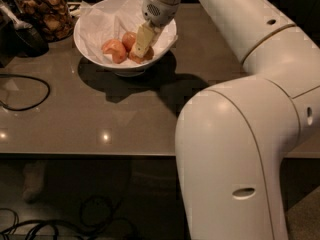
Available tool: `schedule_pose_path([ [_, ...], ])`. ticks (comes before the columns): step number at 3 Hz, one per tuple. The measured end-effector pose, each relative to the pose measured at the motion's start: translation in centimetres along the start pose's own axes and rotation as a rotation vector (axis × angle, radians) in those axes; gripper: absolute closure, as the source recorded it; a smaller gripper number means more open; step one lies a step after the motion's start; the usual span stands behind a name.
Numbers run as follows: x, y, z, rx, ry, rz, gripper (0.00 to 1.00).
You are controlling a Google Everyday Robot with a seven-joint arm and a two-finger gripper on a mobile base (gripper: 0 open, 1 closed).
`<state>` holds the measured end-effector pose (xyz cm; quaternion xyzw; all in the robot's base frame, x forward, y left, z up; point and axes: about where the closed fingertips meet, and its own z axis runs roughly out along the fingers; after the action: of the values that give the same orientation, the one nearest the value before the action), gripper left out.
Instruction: Pick apple from white bowl
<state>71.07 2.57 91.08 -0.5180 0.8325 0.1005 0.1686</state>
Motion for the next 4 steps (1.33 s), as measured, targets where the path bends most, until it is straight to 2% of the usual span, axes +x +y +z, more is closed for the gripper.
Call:
schedule_pose_path([
  [1,-0.63,0.24,0.08,0.002,0.011,-0.032,1.0],
  [2,-0.64,0.24,0.09,0.002,0.011,-0.032,0.82],
  [4,-0.64,0.24,0.09,0.002,0.011,-0.032,0.35],
])
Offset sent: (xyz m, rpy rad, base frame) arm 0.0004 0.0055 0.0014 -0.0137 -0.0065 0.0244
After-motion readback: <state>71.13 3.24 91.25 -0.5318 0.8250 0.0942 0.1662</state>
